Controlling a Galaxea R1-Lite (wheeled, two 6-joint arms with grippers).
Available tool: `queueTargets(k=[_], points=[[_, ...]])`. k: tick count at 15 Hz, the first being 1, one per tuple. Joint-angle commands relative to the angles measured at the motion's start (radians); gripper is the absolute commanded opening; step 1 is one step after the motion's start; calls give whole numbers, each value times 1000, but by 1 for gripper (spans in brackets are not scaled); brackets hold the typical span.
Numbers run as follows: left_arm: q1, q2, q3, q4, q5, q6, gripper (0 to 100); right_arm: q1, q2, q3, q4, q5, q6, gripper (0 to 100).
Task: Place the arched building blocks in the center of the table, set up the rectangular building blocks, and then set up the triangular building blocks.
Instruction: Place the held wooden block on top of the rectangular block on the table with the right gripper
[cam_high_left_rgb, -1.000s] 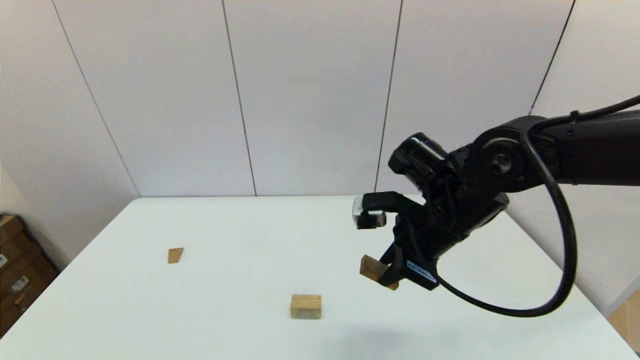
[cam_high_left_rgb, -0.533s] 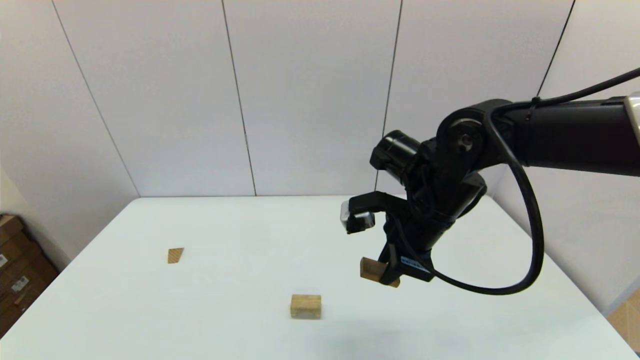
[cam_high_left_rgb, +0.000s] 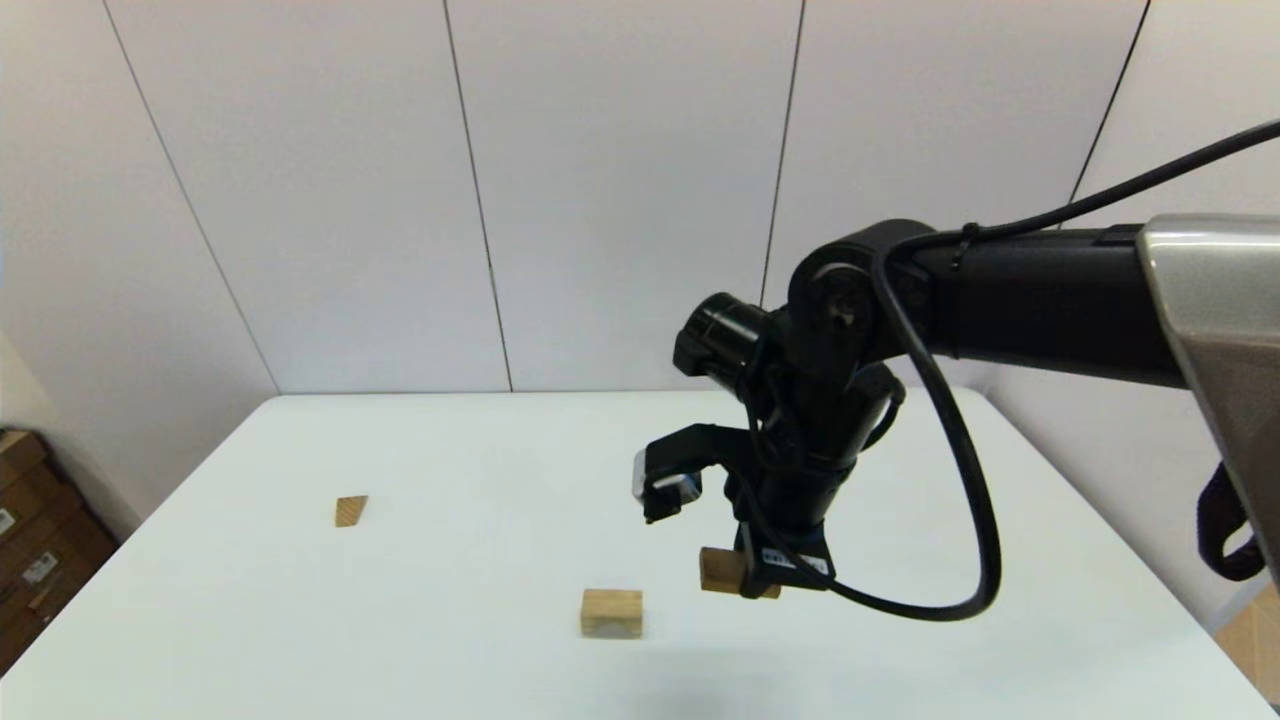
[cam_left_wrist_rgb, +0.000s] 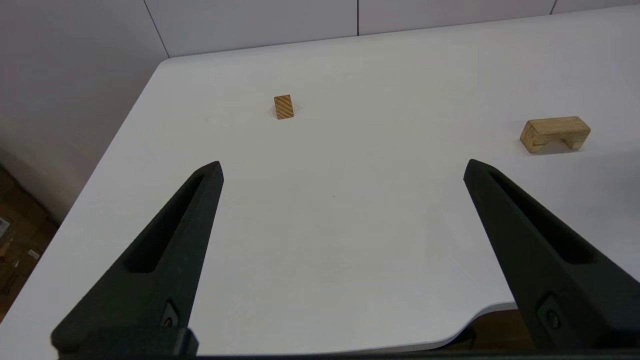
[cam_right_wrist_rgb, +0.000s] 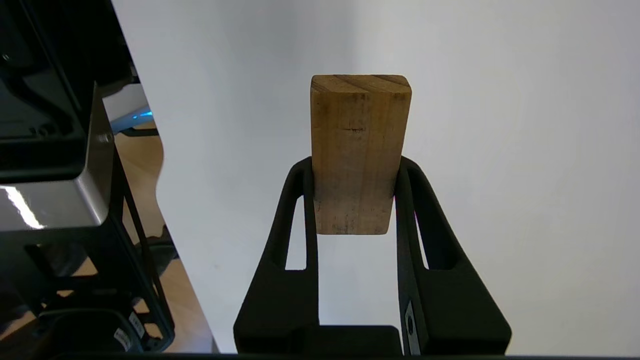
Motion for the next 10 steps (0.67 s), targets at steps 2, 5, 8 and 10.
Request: queueTargets(k=[2, 5, 8, 10], points=[[1, 0, 0, 1, 0, 0, 100, 50, 54, -11, -40, 0, 1, 0], [1, 0, 0, 1, 0, 0, 100, 83, 66, -13, -80, 0, 3, 0], [1, 0, 0, 1, 0, 0, 100, 113, 83, -14, -106, 0, 3, 0], [1, 0, 1, 2, 0, 0, 100, 125, 94, -16, -132, -2, 0, 0]])
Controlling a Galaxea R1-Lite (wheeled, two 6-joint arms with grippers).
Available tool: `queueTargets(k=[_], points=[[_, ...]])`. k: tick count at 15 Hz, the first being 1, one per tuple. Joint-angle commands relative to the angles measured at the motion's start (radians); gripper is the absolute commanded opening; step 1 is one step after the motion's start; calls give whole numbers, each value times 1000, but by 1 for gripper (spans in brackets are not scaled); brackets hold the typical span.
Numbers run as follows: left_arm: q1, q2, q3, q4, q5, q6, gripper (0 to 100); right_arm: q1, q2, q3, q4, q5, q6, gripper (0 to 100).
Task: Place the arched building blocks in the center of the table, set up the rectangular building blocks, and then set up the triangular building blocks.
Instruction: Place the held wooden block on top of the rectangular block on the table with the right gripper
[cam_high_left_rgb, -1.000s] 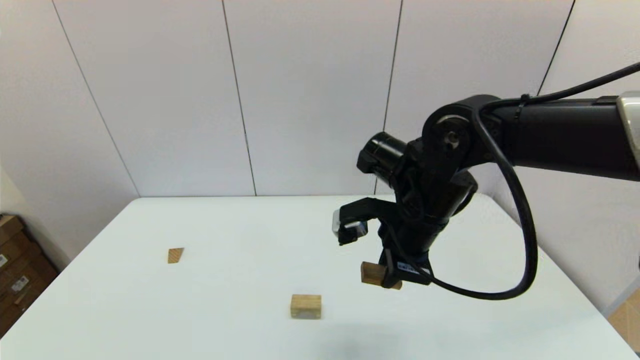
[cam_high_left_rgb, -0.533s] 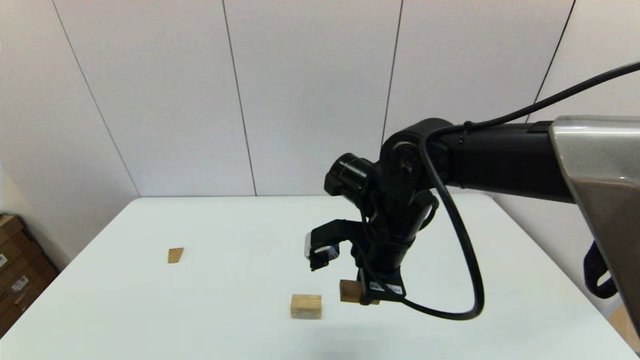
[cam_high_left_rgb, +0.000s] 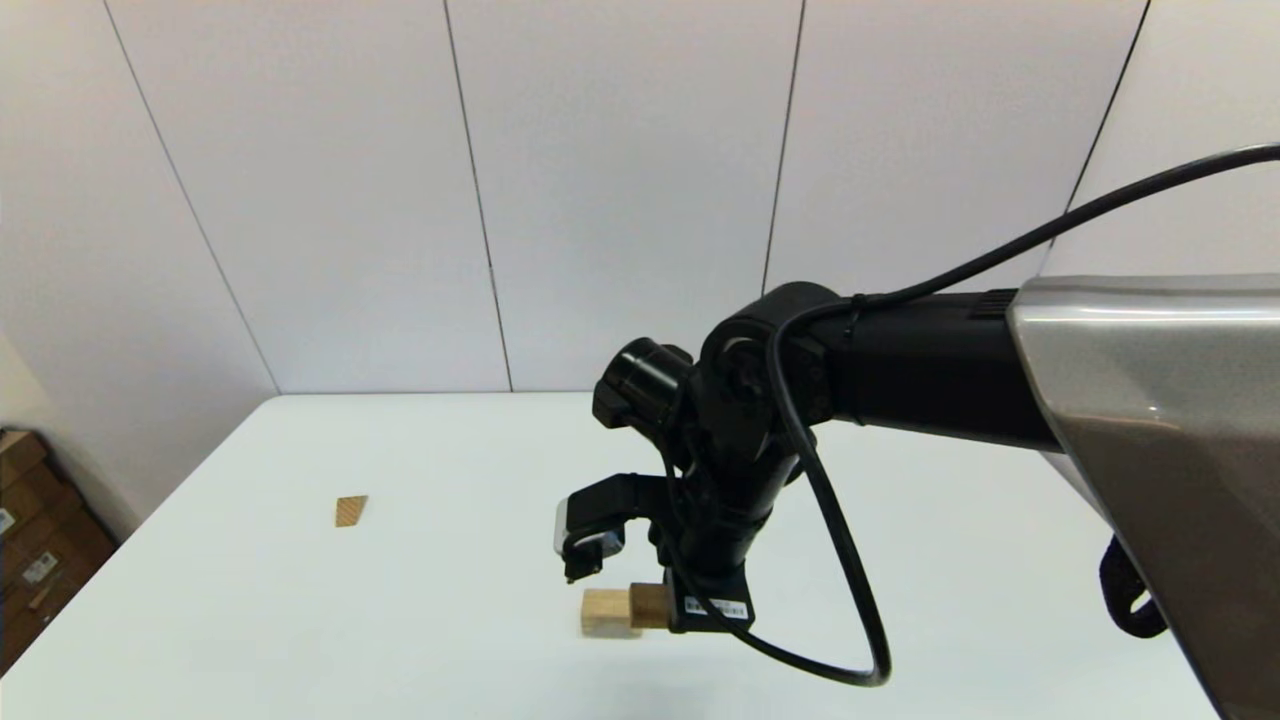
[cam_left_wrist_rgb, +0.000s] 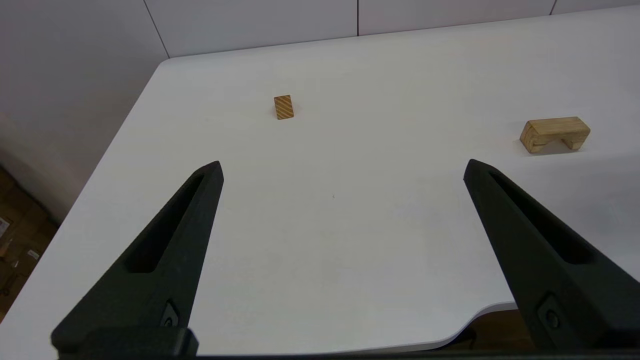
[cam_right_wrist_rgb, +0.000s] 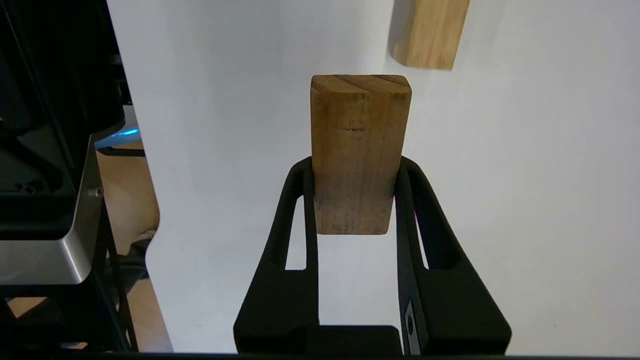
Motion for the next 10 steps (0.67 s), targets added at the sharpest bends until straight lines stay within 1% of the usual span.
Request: queueTargets(k=[1, 6, 8, 10], points=[[1, 0, 0, 1, 0, 0, 100, 19, 30, -4, -41, -2, -6, 0], [1, 0, 0, 1, 0, 0, 100, 13, 86, -4, -143, -2, 3, 0], [1, 0, 0, 1, 0, 0, 100, 4, 102, -4, -164, -2, 7, 0], [1, 0, 0, 2, 0, 0, 100, 4, 112, -4, -210, -4, 12, 0]])
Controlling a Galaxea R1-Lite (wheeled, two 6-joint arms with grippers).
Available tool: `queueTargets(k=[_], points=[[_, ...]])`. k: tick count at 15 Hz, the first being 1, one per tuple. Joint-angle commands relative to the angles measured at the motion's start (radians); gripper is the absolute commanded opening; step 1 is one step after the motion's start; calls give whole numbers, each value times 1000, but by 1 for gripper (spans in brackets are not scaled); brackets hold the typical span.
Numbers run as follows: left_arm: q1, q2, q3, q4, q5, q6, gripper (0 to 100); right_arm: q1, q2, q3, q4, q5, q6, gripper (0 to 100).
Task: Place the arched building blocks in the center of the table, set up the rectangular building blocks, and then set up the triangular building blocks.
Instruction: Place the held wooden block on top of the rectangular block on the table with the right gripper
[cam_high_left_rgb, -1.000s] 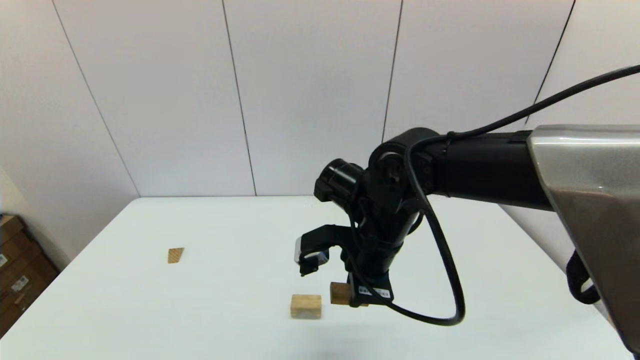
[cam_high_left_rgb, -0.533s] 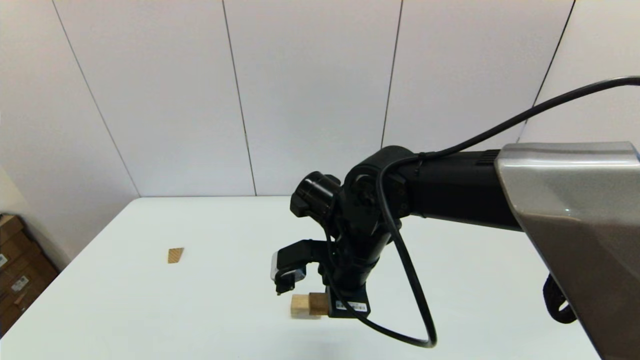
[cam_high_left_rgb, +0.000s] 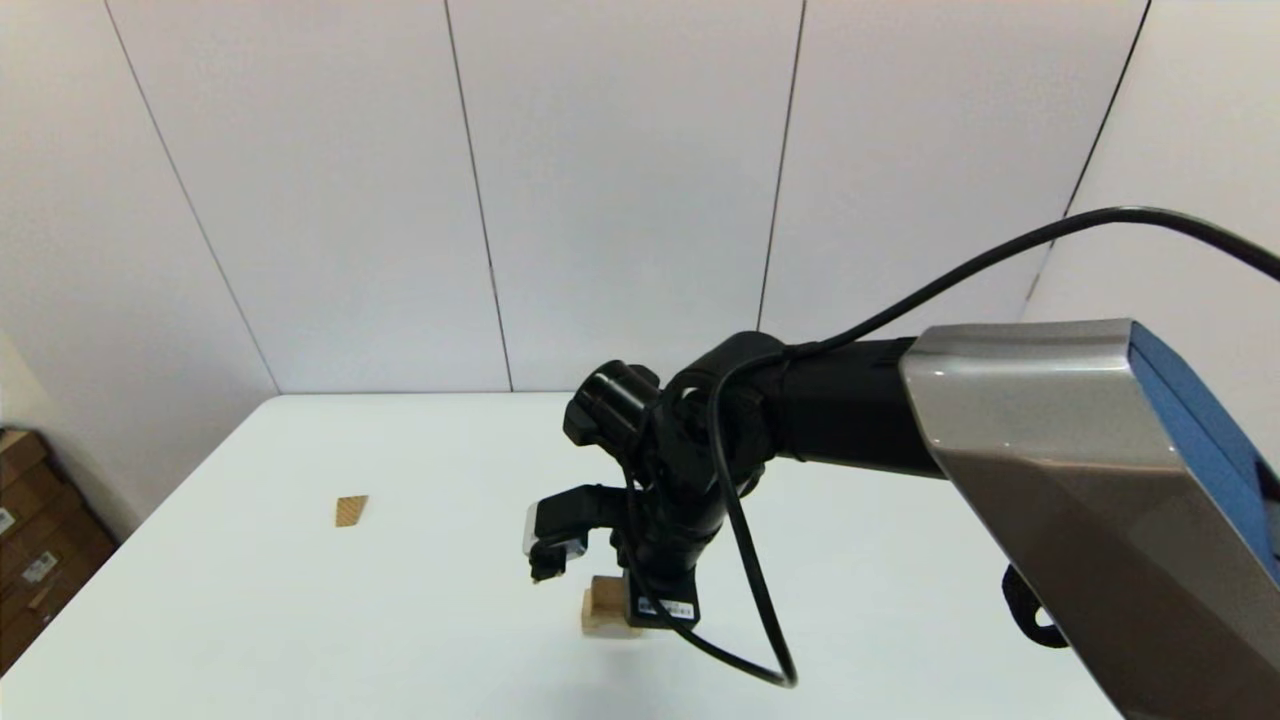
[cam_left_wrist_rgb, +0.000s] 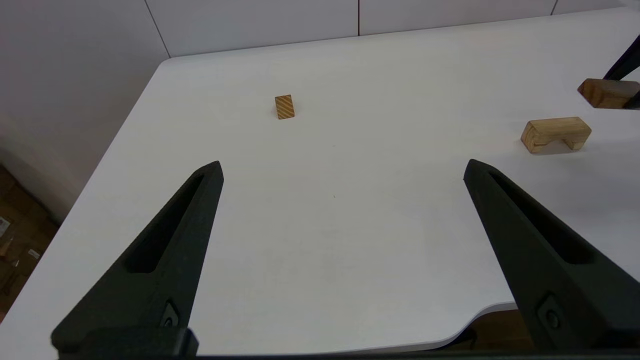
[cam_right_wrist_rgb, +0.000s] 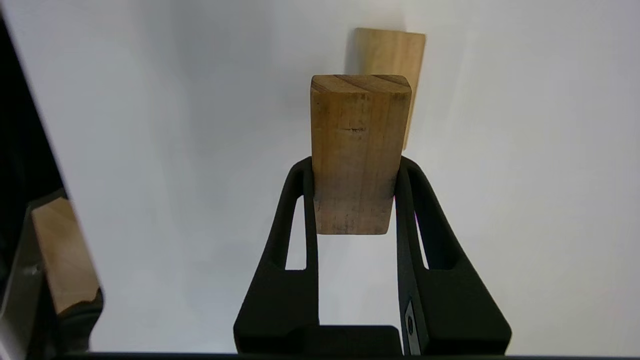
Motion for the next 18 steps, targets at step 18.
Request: queueTargets(k=[18], points=[[1, 0, 0, 1, 0, 1, 100, 2, 85, 0, -133, 3, 17, 0]])
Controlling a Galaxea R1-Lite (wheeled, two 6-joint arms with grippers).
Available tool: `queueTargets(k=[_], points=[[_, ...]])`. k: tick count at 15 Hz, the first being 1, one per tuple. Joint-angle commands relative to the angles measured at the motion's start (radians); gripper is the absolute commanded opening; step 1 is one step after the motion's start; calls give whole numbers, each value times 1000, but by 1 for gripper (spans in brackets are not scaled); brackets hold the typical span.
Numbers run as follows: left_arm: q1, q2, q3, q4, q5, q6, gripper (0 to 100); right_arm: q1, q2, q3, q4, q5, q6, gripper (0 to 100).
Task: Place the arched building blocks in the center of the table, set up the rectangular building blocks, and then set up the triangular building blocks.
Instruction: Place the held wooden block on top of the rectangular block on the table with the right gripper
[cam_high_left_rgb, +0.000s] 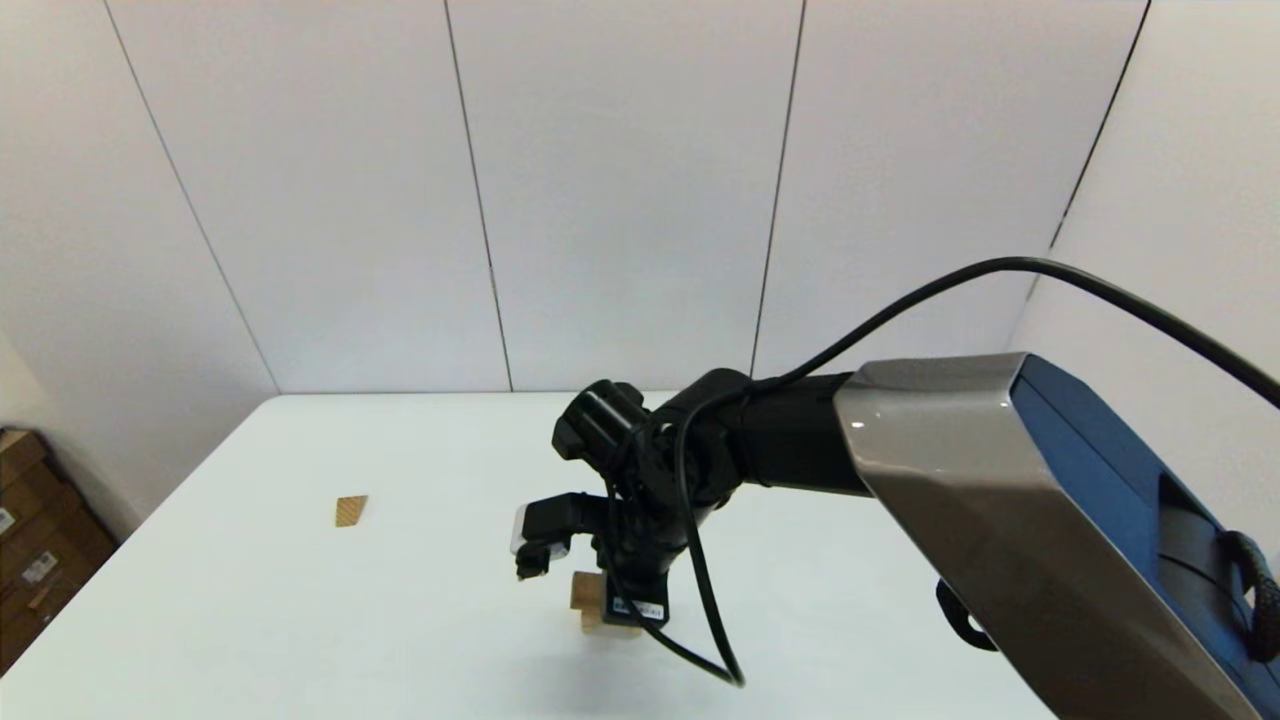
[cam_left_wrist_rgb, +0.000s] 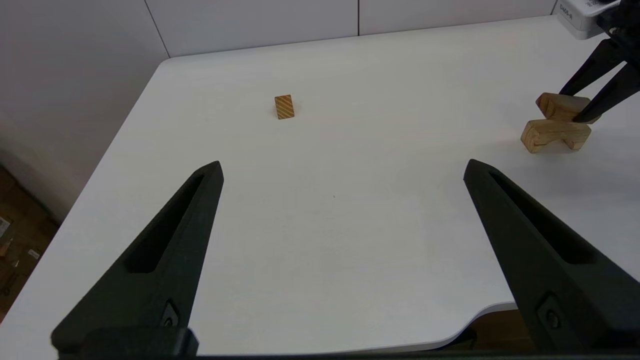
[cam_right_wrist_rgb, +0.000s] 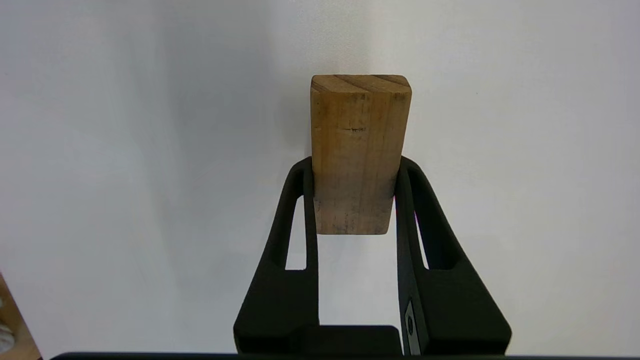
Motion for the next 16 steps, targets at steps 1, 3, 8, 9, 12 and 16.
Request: queueTargets(k=[1, 3, 8, 9, 12, 16], points=[[1, 0, 0, 1, 0, 0, 100, 1, 12, 0, 1, 1, -7, 0], [1, 0, 1, 2, 0, 0, 100, -2, 15, 0, 1, 0, -7, 0], [1, 0, 0, 1, 0, 0, 100, -17, 17, 0, 1, -3, -10, 0], [1, 0, 0, 1, 0, 0, 100, -19, 17, 0, 1, -3, -11, 0], [1, 0, 0, 1, 0, 0, 100, -19, 17, 0, 1, -5, -10, 0], [1, 0, 0, 1, 0, 0, 100, -17, 17, 0, 3, -5, -10, 0]])
